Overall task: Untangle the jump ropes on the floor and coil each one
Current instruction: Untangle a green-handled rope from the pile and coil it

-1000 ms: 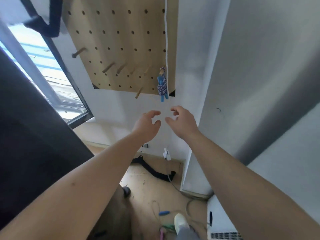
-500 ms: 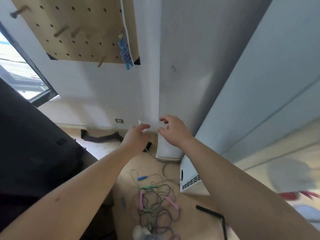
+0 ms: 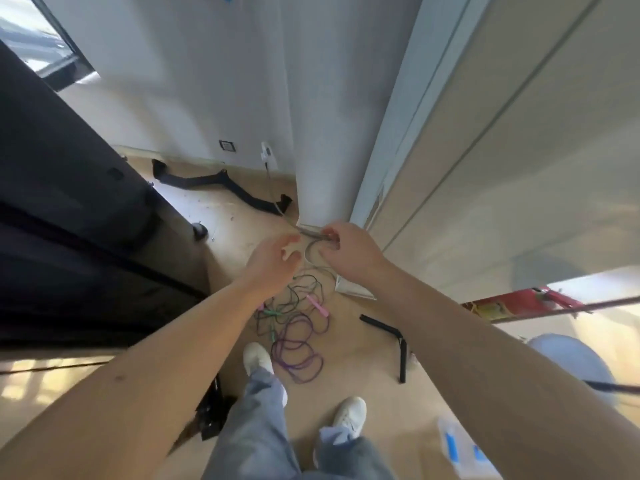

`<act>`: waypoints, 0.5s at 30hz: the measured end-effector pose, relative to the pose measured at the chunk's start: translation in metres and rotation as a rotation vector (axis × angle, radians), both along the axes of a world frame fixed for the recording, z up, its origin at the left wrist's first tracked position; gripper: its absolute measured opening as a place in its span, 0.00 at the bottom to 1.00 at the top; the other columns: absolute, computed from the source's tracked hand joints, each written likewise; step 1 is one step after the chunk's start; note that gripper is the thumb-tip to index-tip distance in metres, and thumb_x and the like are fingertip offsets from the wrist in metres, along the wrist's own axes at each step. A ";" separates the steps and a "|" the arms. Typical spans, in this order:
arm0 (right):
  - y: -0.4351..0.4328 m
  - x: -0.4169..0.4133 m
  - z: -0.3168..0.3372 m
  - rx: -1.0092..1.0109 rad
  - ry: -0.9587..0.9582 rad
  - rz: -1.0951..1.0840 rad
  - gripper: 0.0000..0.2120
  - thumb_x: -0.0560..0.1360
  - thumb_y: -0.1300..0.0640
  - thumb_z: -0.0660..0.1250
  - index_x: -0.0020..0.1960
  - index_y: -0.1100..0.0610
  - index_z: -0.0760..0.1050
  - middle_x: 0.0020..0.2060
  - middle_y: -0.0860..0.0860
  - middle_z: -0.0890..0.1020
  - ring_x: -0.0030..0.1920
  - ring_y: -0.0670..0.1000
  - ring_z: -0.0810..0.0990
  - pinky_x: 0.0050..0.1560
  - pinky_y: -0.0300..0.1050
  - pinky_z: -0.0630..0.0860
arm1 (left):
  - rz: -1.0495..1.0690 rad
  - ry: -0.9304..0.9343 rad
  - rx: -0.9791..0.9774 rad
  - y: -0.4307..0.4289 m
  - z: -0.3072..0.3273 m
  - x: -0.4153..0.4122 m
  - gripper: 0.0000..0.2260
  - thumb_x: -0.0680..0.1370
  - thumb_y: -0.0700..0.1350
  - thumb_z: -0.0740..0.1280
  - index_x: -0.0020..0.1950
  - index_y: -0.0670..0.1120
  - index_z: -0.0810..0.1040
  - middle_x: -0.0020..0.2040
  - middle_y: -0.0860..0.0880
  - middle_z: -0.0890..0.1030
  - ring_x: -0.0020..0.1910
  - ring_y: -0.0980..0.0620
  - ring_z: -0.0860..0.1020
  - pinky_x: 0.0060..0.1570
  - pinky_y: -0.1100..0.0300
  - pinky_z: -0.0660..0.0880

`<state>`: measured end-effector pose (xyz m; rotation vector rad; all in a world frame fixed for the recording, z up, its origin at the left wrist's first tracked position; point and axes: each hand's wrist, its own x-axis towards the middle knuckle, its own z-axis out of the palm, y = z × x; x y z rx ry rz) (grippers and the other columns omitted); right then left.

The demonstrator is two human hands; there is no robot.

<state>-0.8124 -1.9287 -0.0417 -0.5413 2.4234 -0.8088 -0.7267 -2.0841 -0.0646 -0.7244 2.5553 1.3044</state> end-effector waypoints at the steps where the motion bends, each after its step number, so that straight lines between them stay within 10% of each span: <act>1: 0.006 0.008 -0.008 0.019 -0.018 0.000 0.20 0.77 0.53 0.67 0.69 0.52 0.74 0.64 0.53 0.78 0.61 0.53 0.77 0.63 0.46 0.73 | 0.004 -0.015 0.012 0.005 -0.008 0.008 0.19 0.81 0.47 0.64 0.72 0.55 0.72 0.69 0.53 0.75 0.61 0.55 0.75 0.62 0.53 0.75; 15: 0.002 0.055 -0.301 0.245 -0.220 0.062 0.20 0.78 0.52 0.65 0.69 0.51 0.74 0.59 0.52 0.79 0.61 0.56 0.77 0.58 0.47 0.74 | 0.051 -0.223 0.087 -0.013 -0.267 0.036 0.16 0.82 0.40 0.62 0.69 0.47 0.75 0.66 0.50 0.75 0.66 0.50 0.75 0.55 0.65 0.67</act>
